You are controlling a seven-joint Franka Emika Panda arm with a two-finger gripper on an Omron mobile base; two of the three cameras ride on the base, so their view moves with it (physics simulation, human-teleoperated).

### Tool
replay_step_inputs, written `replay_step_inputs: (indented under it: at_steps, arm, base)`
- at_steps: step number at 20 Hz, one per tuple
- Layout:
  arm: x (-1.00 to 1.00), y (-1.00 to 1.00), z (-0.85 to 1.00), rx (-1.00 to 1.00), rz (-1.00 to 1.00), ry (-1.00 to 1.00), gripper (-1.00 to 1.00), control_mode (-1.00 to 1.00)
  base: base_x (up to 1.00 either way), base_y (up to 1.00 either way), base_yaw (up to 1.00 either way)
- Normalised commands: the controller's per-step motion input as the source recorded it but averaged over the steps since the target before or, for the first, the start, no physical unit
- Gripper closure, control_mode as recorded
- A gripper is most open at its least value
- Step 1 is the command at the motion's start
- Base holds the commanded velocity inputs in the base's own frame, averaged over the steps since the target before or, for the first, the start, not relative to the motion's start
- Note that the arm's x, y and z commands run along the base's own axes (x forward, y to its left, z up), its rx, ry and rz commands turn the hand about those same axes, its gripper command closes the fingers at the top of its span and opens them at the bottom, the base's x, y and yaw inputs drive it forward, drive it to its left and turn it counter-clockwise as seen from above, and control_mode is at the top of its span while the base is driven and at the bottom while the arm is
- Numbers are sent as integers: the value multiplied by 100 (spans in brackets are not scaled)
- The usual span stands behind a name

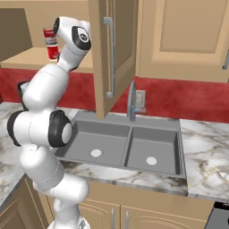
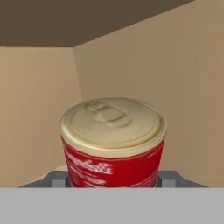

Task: Stack two cans on top of the other two cans in the cabinet.

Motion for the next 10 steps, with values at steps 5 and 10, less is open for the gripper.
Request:
replay_step_inputs:
  at_steps: [5,10]
  arm:
    - [0,-22,-10,0,0,2,100,-100]
    - [0,-8,-9,0,0,1,100,-100]
  base:
    - [0,0,0]
    - [0,0,0]
